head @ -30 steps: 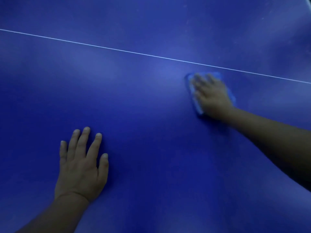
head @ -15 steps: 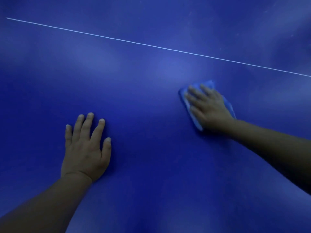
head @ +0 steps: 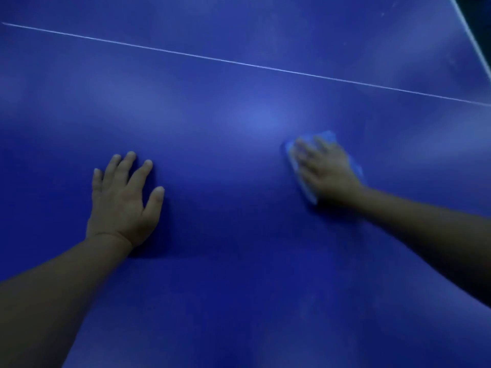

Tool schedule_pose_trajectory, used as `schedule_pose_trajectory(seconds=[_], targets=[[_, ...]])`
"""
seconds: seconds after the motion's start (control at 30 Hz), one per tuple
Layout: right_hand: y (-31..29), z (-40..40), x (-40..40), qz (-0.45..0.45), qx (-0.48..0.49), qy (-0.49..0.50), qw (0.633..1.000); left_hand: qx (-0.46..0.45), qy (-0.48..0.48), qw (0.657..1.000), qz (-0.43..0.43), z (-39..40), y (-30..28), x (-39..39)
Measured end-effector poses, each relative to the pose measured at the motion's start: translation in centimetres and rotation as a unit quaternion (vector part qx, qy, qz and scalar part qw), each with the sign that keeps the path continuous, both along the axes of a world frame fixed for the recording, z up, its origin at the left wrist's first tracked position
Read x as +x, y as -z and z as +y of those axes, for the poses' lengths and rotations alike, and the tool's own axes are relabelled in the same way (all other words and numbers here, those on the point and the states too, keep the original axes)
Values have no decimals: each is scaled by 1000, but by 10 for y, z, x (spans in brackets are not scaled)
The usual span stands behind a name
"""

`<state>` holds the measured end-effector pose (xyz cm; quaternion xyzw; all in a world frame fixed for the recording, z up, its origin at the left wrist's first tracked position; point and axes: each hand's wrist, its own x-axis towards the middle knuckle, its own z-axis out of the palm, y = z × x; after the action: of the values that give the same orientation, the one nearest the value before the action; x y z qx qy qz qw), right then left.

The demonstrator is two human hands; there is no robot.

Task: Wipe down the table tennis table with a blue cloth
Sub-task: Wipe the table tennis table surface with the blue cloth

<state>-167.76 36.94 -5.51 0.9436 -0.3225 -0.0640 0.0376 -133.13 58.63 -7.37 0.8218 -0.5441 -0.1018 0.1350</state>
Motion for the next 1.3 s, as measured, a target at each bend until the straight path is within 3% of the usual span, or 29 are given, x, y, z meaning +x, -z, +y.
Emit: schedule_pose_trajectory(seconds=[0.07,0.13,0.2,0.37,0.47,0.5,0.57,0.63,0.7,0.8,0.93,1.0,1.03,1.1,1.2,1.3], targets=[[2,-19,-7,-12,9,164,986,-2,1,1000,11,0,-1,0],[3,4,-7,-63,13,192,979,6,2,1000,25,-2,-2,2],[7,51,-12,-58,9,143,988,17,2,999,44,-3,-3,4],[13,248,-75,-31,81,-113,990,-14,55,997,57,28,-11,-10],[4,247,-88,-9,102,-190,976,-37,127,990,45,81,-14,-39],[4,225,-82,-8,74,-164,984,-35,146,988,39,102,-14,-47],[2,177,-62,-28,39,11,999,-26,176,984,23,142,-13,-58],[1,148,-40,-68,31,218,973,-15,202,979,7,175,-10,-67],[5,155,-19,-92,28,287,953,1,230,973,-10,198,-7,-72],[12,230,-15,-73,18,172,982,31,253,966,-31,213,-4,-74],[14,382,-66,-54,85,-5,995,42,250,967,-20,215,-3,-73],[7,388,-91,-40,88,-29,995,40,251,967,-14,214,-4,-72],[6,376,-94,-35,75,-3,997,39,250,967,-12,214,-4,-72],[5,343,-83,-56,55,151,985,41,251,967,-11,216,-5,-71],[8,300,-39,-105,41,416,903,42,251,967,-13,215,-4,-72],[17,302,8,-122,26,513,849,47,251,967,-9,217,-3,-70]])
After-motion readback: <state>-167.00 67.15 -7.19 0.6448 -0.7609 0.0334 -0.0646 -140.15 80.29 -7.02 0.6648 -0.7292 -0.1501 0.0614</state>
